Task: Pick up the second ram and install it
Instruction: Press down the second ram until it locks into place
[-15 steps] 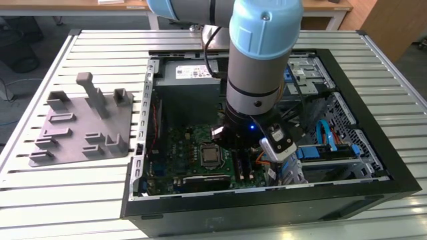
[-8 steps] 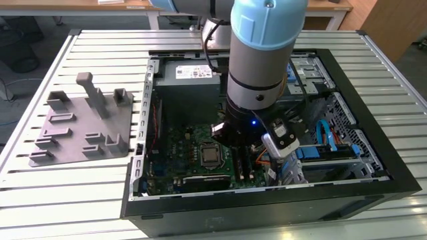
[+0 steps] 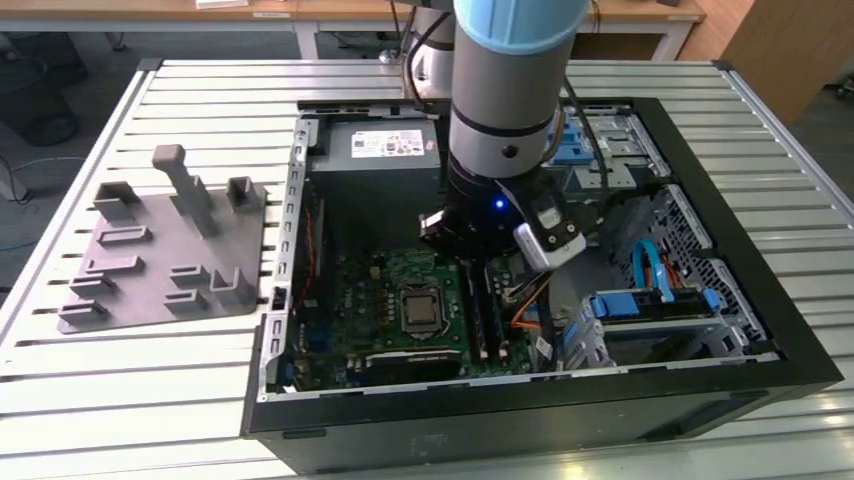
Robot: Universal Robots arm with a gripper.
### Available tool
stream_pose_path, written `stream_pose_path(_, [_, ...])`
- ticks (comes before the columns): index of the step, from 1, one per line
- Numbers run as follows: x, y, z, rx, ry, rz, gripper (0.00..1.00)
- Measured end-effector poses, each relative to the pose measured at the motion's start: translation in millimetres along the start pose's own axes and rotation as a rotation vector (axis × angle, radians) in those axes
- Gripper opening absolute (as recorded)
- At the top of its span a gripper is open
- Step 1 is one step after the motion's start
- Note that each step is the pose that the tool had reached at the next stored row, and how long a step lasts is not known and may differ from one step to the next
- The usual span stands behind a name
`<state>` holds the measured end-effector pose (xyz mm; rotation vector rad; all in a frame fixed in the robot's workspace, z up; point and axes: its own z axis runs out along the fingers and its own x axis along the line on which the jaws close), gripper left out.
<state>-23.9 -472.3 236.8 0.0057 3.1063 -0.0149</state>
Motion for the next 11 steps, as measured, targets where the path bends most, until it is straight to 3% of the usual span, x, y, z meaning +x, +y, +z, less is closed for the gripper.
stream_pose_path(7, [-1.0, -0.2, -30.1, 0.0001, 0.0000, 0.000, 0.10])
stream_pose_path(11, [-1.1, -0.2, -32.2, -0.0024, -0.0001, 0.000, 0.10])
